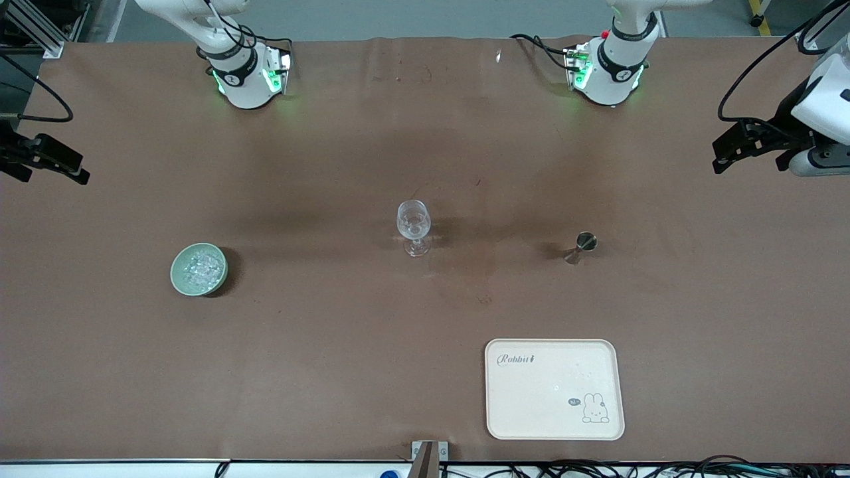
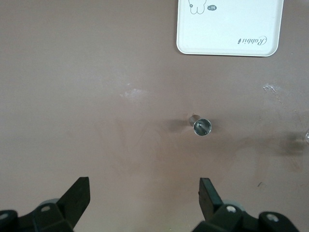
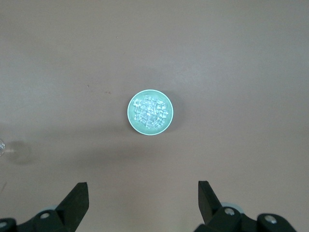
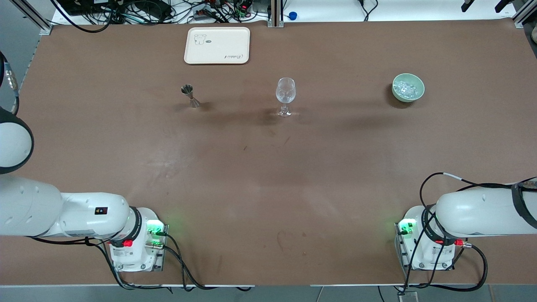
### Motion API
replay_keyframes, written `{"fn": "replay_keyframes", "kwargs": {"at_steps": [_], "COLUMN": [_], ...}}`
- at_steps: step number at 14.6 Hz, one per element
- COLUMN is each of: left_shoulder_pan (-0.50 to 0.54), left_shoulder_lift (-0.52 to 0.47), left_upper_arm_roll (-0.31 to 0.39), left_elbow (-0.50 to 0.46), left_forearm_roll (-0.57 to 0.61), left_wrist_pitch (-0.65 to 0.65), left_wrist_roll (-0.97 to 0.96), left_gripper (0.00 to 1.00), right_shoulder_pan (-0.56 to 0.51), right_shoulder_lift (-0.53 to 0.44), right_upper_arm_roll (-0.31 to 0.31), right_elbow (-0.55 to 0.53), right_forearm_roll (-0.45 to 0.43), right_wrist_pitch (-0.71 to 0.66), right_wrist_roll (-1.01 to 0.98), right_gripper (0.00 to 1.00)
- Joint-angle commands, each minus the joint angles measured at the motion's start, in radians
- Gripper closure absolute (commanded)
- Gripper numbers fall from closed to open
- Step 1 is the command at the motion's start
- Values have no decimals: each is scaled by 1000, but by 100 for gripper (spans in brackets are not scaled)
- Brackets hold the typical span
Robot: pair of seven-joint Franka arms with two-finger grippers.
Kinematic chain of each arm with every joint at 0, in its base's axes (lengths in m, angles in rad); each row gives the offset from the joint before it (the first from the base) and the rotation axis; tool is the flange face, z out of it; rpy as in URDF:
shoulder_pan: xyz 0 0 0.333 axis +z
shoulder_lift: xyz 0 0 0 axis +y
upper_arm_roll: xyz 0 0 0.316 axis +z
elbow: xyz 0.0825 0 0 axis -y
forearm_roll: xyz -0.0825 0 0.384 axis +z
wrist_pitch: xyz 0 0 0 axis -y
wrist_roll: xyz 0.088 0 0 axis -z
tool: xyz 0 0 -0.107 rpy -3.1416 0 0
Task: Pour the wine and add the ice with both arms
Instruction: 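Reach the right gripper to the ice bowl while the left gripper reaches the jigger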
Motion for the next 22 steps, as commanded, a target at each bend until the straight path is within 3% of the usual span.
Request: {"fn": "replay_keyframes", "kwargs": {"at_steps": [1,10,14,19,22], "left_shoulder_pan": [3,20,64,93,122], "left_shoulder_lift": [6,67,113,232,301], "left_upper_arm_roll": [-7,17,40,42,42], "left_elbow": [21,54,54,57,55], "left_forearm_roll": [-16,0,-56,-84,-193], "left_wrist_pitch": [-12,5,27,19,28], "left_wrist_roll": [-13,109,59,-2,-128], "left_gripper": [0,0,0,0,1], "right_shoulder_pan": [-2,-2,-5,-16,-24], "right_shoulder_lift": [-8,-7,7,138,235], "right_upper_arm_roll": [1,1,1,1,1], "right_elbow": [-12,-15,-103,-166,-165], "right_forearm_roll": [7,7,7,7,10], "right_wrist_pitch": [6,13,137,250,318], "right_wrist_roll": [-2,-2,-2,7,7], "right_gripper": [0,0,0,3,1]}}
